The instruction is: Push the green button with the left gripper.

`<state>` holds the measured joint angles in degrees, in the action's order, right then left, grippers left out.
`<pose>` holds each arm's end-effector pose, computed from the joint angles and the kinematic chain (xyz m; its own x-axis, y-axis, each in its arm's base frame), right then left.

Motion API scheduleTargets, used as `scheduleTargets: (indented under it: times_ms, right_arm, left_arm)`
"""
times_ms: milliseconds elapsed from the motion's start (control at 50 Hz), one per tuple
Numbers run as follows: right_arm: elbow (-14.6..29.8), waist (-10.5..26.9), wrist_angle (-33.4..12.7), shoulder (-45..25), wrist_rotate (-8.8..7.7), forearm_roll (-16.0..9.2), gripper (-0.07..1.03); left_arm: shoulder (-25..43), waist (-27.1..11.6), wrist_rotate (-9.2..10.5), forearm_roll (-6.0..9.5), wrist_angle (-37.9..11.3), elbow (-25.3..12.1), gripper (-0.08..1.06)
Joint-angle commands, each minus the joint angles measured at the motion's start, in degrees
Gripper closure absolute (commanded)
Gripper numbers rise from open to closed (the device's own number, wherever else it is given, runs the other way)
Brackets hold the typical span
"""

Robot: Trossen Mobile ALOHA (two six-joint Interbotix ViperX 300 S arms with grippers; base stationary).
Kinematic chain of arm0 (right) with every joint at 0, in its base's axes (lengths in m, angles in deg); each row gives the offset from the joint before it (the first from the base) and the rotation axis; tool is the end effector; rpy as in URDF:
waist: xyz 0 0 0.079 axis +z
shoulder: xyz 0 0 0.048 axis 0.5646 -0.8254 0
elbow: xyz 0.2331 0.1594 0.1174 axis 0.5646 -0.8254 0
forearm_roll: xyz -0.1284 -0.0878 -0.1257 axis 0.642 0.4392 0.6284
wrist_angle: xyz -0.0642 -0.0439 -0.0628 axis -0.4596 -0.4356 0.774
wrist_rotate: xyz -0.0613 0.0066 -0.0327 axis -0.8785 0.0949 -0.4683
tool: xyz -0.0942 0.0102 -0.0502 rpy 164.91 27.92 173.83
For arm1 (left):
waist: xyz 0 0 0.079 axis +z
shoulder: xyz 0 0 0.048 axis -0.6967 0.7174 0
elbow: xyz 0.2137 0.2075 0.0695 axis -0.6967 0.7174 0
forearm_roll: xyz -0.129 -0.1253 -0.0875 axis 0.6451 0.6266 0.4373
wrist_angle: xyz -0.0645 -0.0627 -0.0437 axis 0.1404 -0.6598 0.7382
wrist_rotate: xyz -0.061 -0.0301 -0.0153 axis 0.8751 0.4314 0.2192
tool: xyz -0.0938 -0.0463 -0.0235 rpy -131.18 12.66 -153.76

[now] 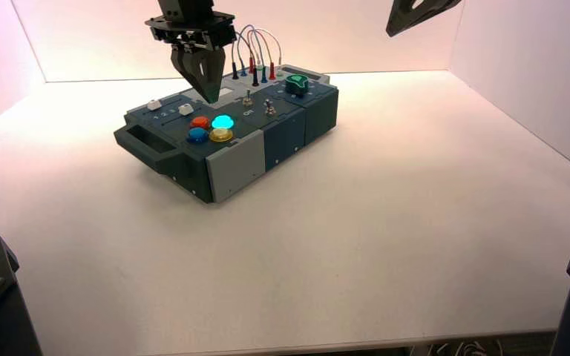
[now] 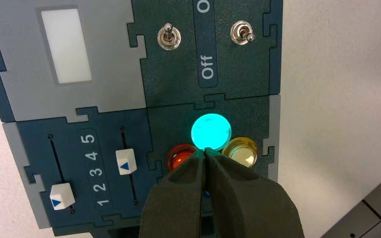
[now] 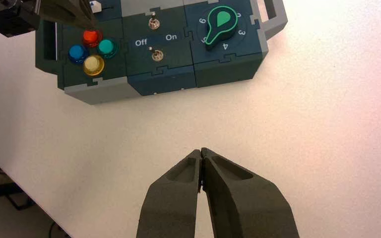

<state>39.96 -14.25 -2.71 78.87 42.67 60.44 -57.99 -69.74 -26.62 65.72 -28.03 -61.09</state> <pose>0.2745 0.1474 0.1682 0.3997 0.4111 -0.8193 -0.6407 0.7645 0.0711 0.3169 -0.1791 0.0702 0.0334 -0.1703 -0.9848 0.7134 0.6942 -0.0958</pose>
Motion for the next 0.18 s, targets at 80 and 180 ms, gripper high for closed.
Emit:
scheduleTargets:
  times_ms: [80,180]
  right_arm:
    - [0.53,0.0,0.62,0.62,-0.18,-0.26,0.98]
    - [0.53,0.0,0.7,0.53,-0.18,-0.35,0.98]
  left_arm:
    - [-2.02,-0.26,-0.18,0.09,0.26,-1.14,1.0]
    - [-1.85,-0.26,-0.18,0.09,0.26,-1.14,1.0]
